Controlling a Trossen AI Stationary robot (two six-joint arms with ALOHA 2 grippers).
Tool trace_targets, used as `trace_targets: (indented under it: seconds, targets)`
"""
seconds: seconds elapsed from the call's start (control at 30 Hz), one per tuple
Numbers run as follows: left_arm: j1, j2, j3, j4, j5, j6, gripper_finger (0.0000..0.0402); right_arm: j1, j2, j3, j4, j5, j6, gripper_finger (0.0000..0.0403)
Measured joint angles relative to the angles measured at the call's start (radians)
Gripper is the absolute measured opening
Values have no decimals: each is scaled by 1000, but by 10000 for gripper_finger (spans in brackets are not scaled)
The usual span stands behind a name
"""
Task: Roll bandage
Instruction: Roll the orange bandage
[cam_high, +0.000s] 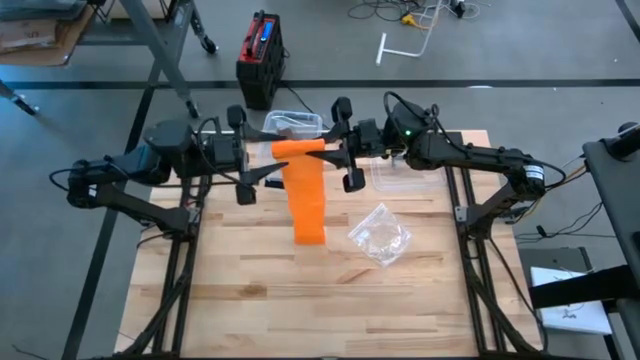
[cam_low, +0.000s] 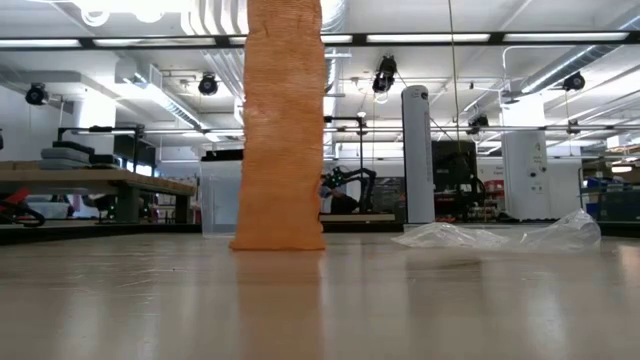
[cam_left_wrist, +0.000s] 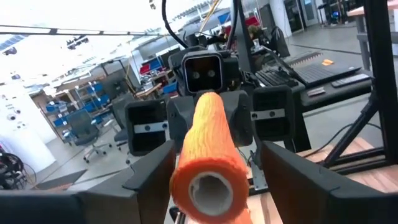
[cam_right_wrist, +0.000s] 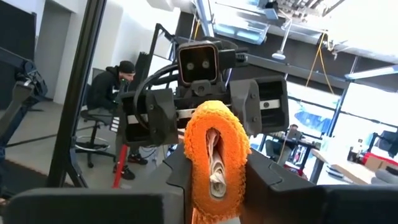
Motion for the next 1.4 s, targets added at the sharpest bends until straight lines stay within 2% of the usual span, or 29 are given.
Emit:
trace_targets:
  seconds: [0.23, 0.57, 0.67, 0.77, 0.97, 1.1, 1.4]
  targets:
    - [18, 7, 0, 11, 0, 14, 190, 0, 0, 0, 0, 0, 40, 70]
    - [42, 23, -9, 13, 3, 97, 71, -2, 0, 0, -8, 3, 139, 97]
    - [42, 23, -7, 11, 1, 130, 49, -2, -2, 0, -23, 3, 199, 112]
    - [42, 20, -7, 3, -2, 163, 46, -2, -5, 0, -36, 4, 296, 135]
    - [42, 28, -13, 1, -10, 238, 69, -7, -6, 0, -45, 2, 478, 188]
    - [42, 47, -14, -4, -12, 278, 65, -9, -6, 0, -58, -1, 584, 214]
    - [41, 78, -14, -19, -78, 365, 64, -19, -8, 0, -123, 7, 754, 242]
